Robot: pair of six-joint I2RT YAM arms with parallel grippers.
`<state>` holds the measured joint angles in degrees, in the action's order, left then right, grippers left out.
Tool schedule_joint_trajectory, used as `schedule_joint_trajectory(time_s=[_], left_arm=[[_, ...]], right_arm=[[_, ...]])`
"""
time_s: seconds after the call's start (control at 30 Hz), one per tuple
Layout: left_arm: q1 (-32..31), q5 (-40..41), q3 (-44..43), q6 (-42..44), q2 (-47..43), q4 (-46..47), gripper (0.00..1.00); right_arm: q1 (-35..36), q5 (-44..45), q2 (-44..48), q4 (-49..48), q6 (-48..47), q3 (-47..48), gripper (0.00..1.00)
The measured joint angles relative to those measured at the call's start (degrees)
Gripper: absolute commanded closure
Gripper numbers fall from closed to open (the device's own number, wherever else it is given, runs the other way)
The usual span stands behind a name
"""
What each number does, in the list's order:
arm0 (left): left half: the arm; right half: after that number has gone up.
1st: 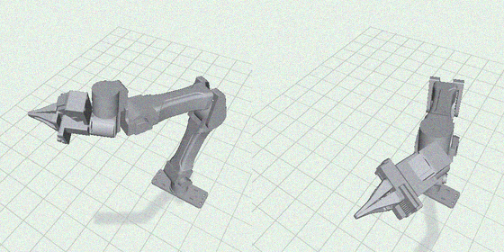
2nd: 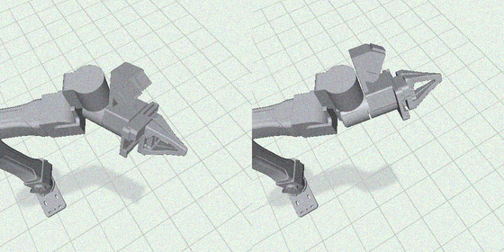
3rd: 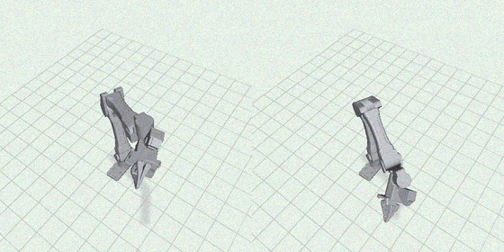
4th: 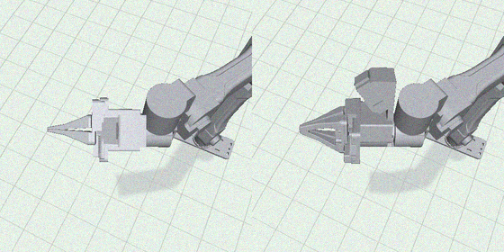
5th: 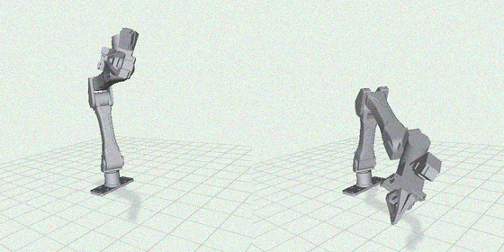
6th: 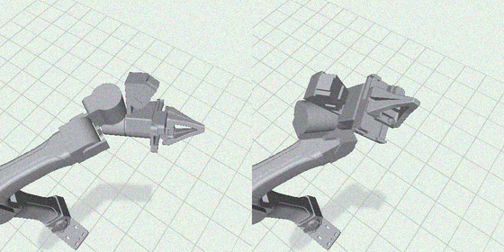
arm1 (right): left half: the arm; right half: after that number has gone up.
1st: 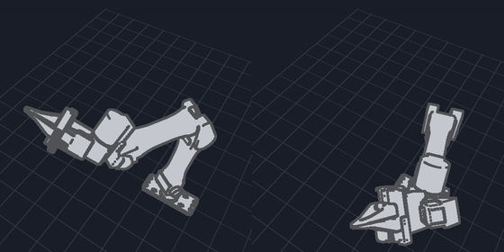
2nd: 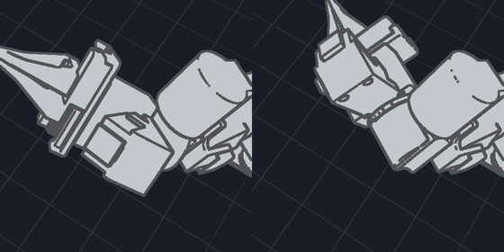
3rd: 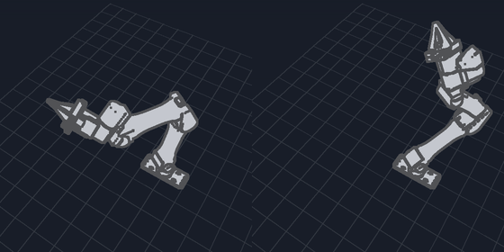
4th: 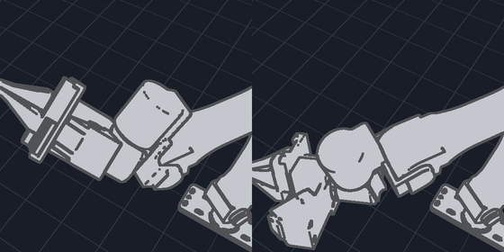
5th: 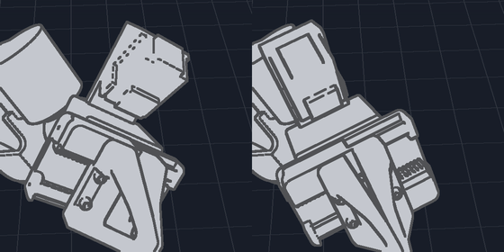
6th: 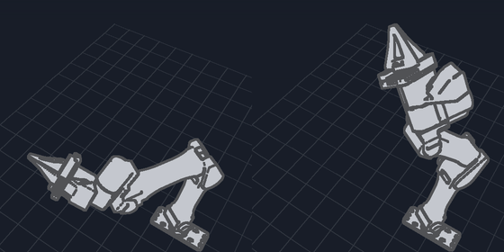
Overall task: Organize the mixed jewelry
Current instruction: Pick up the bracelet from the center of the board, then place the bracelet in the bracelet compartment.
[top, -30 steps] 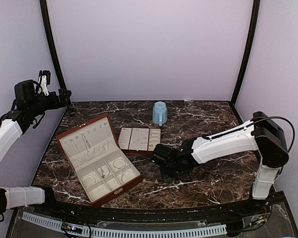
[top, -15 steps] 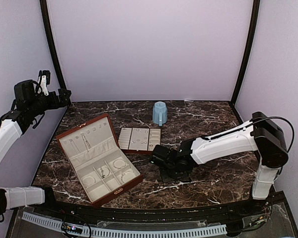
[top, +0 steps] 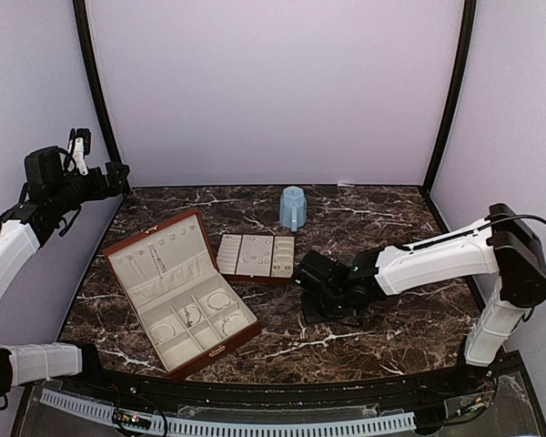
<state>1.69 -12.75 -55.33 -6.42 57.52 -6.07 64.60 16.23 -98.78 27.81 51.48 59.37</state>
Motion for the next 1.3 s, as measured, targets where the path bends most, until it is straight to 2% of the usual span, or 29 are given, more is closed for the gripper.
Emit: schedule_joint_trajectory(time_s=[0.5, 0.67, 1.03, 1.3], left_arm=[[0.00, 0.44, 0.37, 0.44, -0.17, 0.04, 0.01], [0.00, 0.63, 0.37, 0.46, -0.17, 0.02, 0.01], [0.00, 1.20, 0.37, 0.48, -0.24, 0.04, 0.01], [0.00, 1.18, 0.42, 0.44, -0.24, 0.04, 0.01]], right_arm=[[-0.48, -7.32, 6.54, -14.29, -7.37, -2.73, 1.00], [-0.48, -9.18, 6.84, -15.91, -9.70, -1.33, 1.00], [-0.48, -11.61, 6.43, -14.27, -15.08, 11.78, 1.00], [0.07, -14.40, 1.22, -13.20, -19.65, 19.93, 1.00]])
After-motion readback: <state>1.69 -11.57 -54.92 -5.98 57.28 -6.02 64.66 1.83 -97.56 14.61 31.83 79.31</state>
